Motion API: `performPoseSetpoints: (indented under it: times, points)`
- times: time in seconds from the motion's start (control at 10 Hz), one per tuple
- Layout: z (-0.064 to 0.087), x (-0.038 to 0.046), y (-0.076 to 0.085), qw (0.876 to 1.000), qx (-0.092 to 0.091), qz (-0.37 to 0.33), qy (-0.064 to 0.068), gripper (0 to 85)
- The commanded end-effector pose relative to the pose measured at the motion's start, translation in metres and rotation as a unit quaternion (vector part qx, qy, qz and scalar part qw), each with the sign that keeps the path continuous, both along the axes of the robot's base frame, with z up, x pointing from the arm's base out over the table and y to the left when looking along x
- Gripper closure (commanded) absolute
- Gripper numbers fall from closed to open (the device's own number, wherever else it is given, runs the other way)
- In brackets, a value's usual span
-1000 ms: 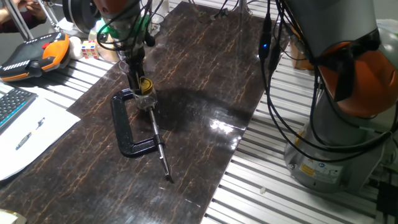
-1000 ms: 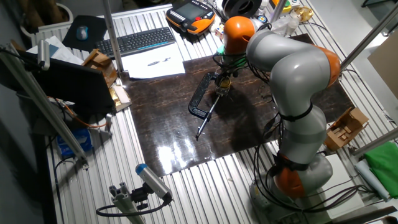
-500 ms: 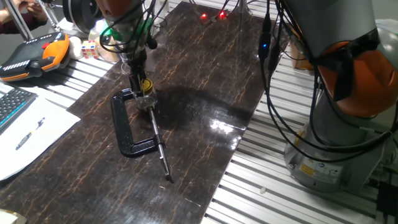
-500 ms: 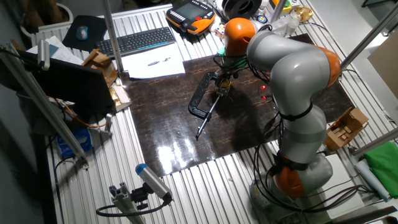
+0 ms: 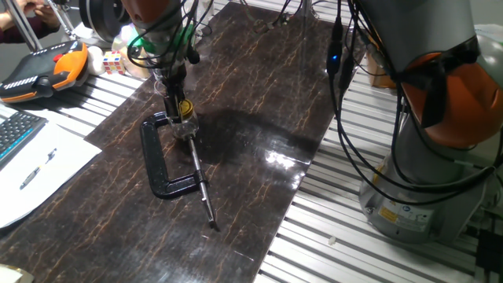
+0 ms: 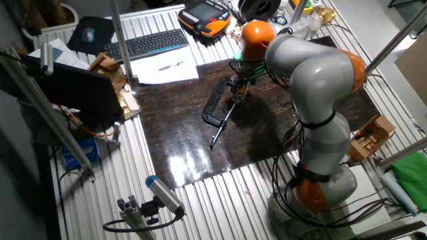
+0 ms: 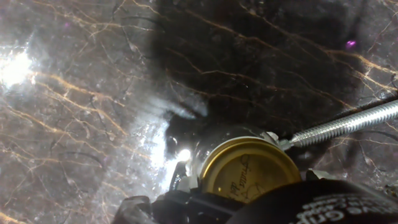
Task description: Unscrew the lid from the jar
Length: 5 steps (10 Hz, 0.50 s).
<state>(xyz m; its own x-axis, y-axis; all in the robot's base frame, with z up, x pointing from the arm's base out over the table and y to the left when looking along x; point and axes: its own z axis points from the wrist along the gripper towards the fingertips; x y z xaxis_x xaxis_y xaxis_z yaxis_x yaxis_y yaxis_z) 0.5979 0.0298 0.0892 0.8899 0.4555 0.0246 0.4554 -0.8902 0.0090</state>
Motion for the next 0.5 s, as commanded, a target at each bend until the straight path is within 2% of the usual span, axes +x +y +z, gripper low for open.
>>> performPoseSetpoints:
  times: [0.0, 0.4]
  points:
    - [-0.0004, -0.0004, 0.0000, 1.000, -0.001, 0.000, -0.003, 0.0]
    - [-0.0038, -0.0029, -0.0014, 1.000, -0.003, 0.002, -0.007, 0.0]
